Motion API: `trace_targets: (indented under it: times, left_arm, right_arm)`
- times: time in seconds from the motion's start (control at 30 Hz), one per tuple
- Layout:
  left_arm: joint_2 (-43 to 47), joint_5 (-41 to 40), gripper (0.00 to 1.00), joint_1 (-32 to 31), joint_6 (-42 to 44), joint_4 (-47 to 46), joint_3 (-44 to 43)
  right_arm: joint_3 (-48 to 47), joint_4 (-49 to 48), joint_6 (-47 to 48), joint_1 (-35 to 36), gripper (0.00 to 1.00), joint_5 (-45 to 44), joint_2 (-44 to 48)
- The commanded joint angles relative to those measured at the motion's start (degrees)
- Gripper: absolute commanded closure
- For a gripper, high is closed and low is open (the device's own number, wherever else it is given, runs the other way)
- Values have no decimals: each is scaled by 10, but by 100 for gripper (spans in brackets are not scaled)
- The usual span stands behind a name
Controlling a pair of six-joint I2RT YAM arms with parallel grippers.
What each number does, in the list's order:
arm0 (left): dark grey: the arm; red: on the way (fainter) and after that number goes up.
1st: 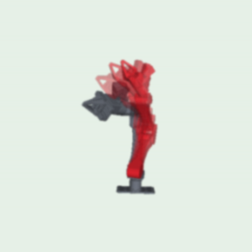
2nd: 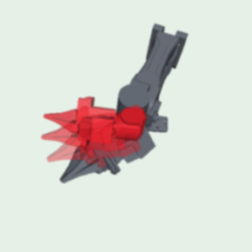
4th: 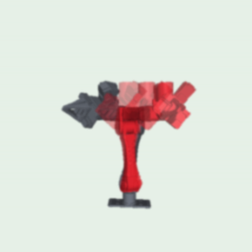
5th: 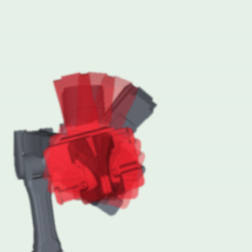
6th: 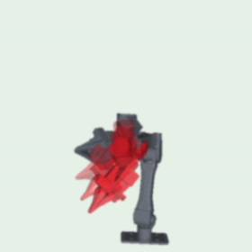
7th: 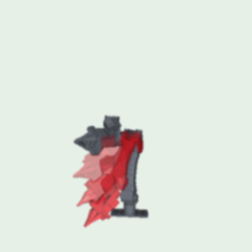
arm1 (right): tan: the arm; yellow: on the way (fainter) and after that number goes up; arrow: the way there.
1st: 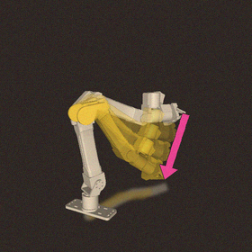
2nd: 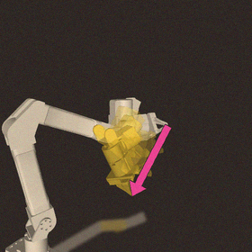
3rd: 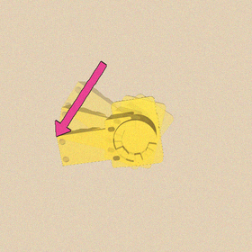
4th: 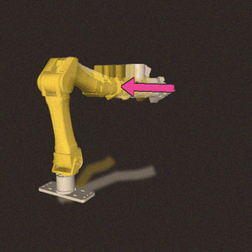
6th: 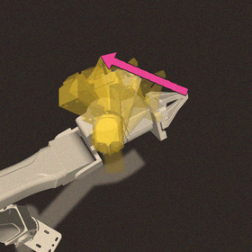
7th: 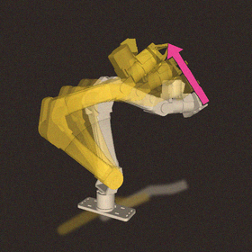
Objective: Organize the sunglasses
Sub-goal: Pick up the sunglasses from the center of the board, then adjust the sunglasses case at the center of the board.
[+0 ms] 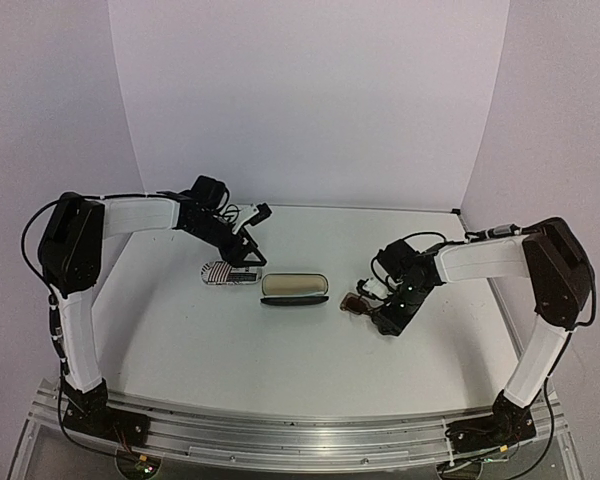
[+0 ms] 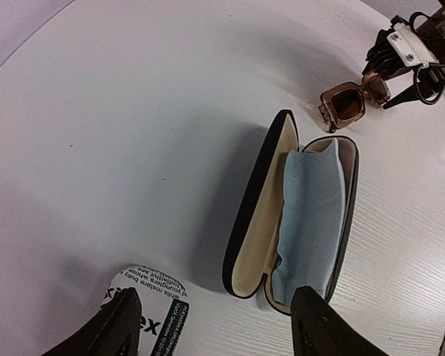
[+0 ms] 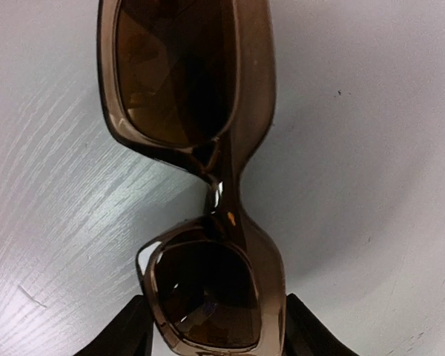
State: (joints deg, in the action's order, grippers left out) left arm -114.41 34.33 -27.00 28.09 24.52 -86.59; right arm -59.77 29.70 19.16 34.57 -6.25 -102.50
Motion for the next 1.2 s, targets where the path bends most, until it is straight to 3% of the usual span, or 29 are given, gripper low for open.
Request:
trace_targets:
  times: [0.0,0.07,0.27,0.6,0.83,1.17]
  left_arm:
    - [-50,3,32,-1,-22,16,-63]
    - [-67,4,32,-1,-22,22,-81]
    - [-86,44,35,-1,25,42,-89]
    - [-128,70,42,-4,72,60,-103]
    - [-141,76,54,-5,79,49,-109]
    - [-147,76,63,-9,101,48,-102]
  right_arm:
    - [-19,-7,20,1,52,40,3]
    - [-21,-8,27,1,62,51,5]
    - [-25,-8,44,0,64,58,16]
    - [-30,-8,49,0,58,83,2]
    - [-37,-9,57,0,52,94,-16]
    - [-45,-9,65,0,38,77,-24]
